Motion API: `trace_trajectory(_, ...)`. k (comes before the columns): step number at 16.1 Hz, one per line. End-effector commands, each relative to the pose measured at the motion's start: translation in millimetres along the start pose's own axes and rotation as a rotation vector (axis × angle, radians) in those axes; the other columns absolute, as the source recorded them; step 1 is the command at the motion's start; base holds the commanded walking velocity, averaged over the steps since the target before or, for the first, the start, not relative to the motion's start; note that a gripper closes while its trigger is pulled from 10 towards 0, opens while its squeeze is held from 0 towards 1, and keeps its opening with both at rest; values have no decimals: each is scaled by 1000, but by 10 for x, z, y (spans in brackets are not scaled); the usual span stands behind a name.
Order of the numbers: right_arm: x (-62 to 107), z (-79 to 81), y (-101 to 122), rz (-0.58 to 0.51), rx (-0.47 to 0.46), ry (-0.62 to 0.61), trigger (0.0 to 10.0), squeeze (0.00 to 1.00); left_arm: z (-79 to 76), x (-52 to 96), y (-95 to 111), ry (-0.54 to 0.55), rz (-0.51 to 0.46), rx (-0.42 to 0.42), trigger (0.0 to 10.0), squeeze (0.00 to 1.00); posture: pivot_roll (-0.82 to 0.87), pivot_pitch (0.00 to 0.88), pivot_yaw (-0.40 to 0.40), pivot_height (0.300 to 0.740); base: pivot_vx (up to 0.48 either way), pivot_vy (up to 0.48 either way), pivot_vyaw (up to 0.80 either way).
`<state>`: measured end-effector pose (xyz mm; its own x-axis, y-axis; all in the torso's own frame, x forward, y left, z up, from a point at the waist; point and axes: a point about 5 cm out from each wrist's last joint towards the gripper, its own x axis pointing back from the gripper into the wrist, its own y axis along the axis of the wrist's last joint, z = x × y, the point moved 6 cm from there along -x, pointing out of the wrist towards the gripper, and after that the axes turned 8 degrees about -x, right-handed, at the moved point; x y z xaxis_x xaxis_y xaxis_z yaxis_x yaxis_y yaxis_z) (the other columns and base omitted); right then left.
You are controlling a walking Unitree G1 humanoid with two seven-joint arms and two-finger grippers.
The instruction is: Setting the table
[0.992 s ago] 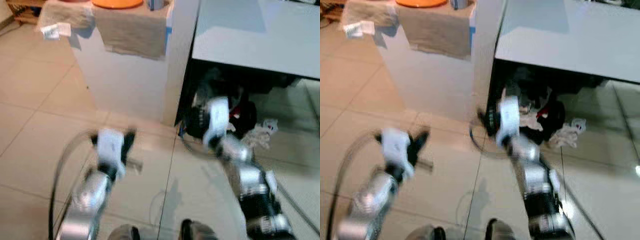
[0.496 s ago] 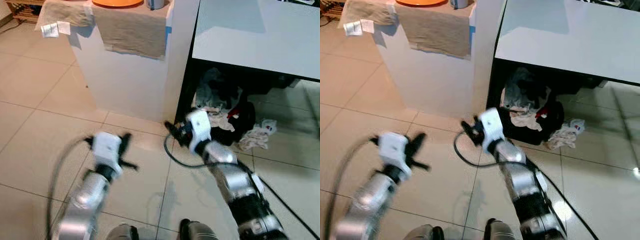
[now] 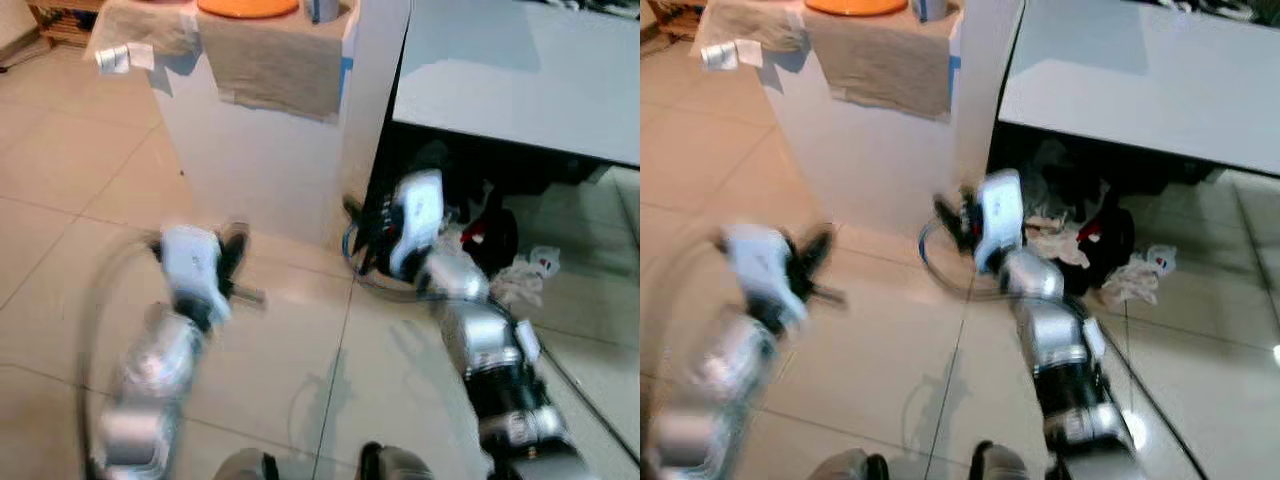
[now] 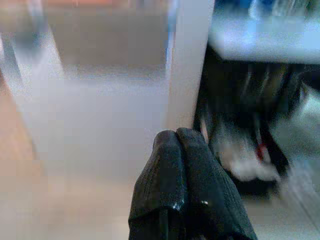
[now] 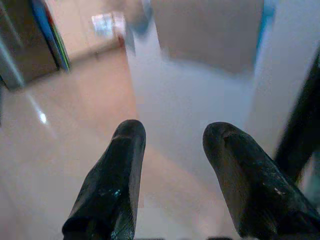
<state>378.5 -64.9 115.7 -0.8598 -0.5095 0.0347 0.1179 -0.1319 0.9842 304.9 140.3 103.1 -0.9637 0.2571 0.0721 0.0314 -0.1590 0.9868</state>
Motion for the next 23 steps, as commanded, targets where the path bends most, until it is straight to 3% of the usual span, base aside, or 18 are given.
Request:
trace_trajectory(1, -8, 48, -41, 12, -3, 5, 10000, 0, -41, 5, -24, 5, 0, 27, 10000, 0, 32, 102, -23, 740, 0, 0, 0)
trace_trajectory(4, -32, 162, -133, 28, 1, 19, 10000, 0, -79, -1, -42, 19, 2, 58, 10000, 0, 29, 93, -17, 740, 0, 0, 0)
trace_trajectory(5, -36, 177, -153, 31, 11, 23, 10000, 0, -7, 5, 44, 53, -47, 118, 10000, 0, 23, 97, -13, 740, 0, 0, 0)
trace_trajectory(6, -47, 188, -155, 28, 11, 25, 10000, 0, 110, 15, 58, 90, -55, 105, 10000, 0, 19, 96, -2, 740, 0, 0, 425)
trace_trajectory(9, -5, 163, -144, 19, 23, 29, 10000, 0, 189, 87, 87, 115, -85, 117, 10000, 0, 8, 94, -6, 740, 431, 0, 777)
trace_trajectory(13, -40, 126, -113, 10, 74, 5, 10000, 0, 126, 84, 26, 91, -67, 106, 10000, 0, 10, 84, -3, 740, 480, 0, 0)
trace_trajectory(15, -65, 213, -18, -33, 28, 51, 10000, 0, 141, 67, 69, 93, -83, 110, 10000, 0, 4, 91, 3, 740, 480, 0, 797)
trace_trajectory(19, -42, 229, -80, -7, 65, 54, 10000, 0, 22, 37, 89, 61, -91, 111, 10000, 0, 1, 94, 1, 740, 480, 0, 0)
trace_trajectory(23, -47, 236, -5, -32, 57, 52, 10000, 0, 39, 21, 163, 59, -114, 109, 10000, 0, -8, 99, 1, 740, 480, 0, 259)
